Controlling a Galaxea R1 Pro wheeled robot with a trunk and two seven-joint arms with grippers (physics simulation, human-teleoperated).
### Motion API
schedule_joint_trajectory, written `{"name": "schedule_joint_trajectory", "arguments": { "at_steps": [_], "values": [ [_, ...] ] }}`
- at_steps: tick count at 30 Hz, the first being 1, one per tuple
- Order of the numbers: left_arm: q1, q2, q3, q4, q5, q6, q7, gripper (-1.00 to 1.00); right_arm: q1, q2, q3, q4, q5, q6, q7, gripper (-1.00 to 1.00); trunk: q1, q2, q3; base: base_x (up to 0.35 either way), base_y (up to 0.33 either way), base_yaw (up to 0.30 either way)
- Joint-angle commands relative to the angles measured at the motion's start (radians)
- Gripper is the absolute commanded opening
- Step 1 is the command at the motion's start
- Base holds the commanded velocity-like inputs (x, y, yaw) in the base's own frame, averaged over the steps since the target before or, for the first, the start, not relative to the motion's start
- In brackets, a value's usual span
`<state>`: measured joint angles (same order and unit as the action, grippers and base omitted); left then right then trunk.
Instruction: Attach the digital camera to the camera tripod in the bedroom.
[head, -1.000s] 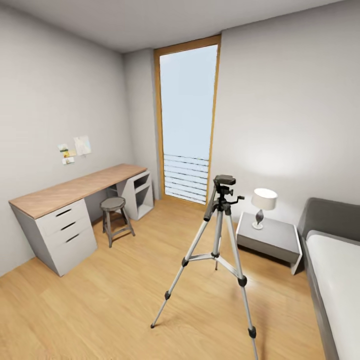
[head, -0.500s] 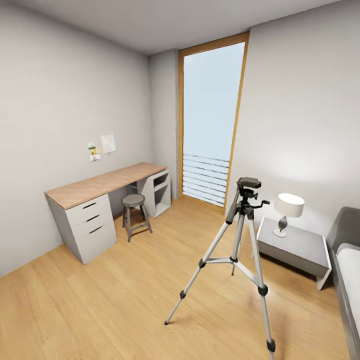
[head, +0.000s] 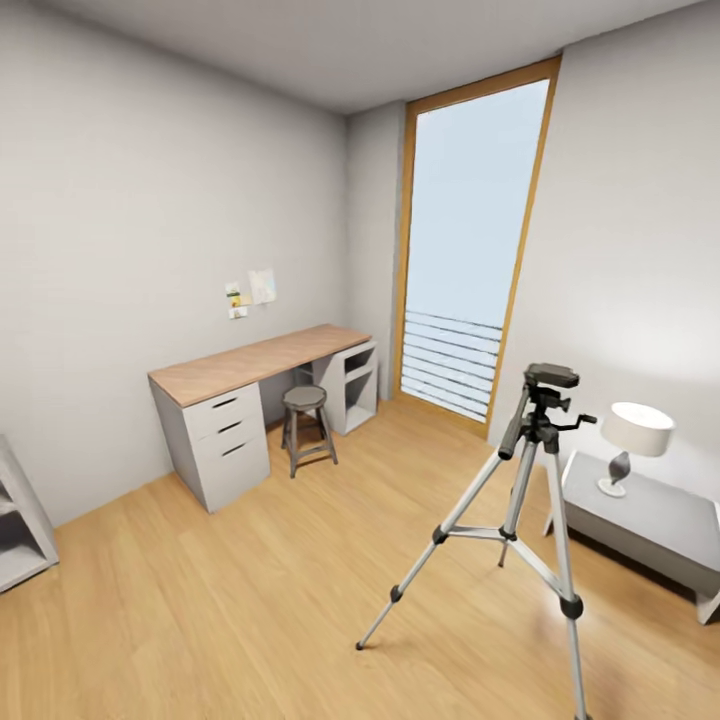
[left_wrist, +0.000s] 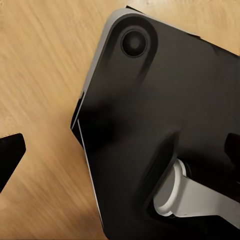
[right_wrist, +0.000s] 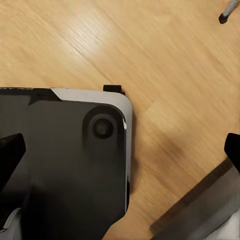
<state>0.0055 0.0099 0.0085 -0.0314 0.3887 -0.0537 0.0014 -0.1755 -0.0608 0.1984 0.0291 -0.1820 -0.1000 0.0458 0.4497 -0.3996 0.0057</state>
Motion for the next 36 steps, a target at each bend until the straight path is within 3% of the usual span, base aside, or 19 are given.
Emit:
{"name": "schedule_joint_trajectory", "arguments": {
  "at_steps": [1,36],
  "values": [
    [0.001,0.000,0.001,-0.001,0.004,-0.002,0.000,1.00,-0.001,0.000,0.007,0.003,-0.011,-0.006,0.005,1.00,0.000,0.000,0.000,0.000,0.000,0.269],
    [0.001,0.001,0.000,-0.001,0.004,-0.002,0.000,1.00,-0.001,-0.001,0.006,0.003,-0.016,-0.005,0.005,1.00,0.000,0.000,0.024,0.000,0.000,0.263]
  ]
}}
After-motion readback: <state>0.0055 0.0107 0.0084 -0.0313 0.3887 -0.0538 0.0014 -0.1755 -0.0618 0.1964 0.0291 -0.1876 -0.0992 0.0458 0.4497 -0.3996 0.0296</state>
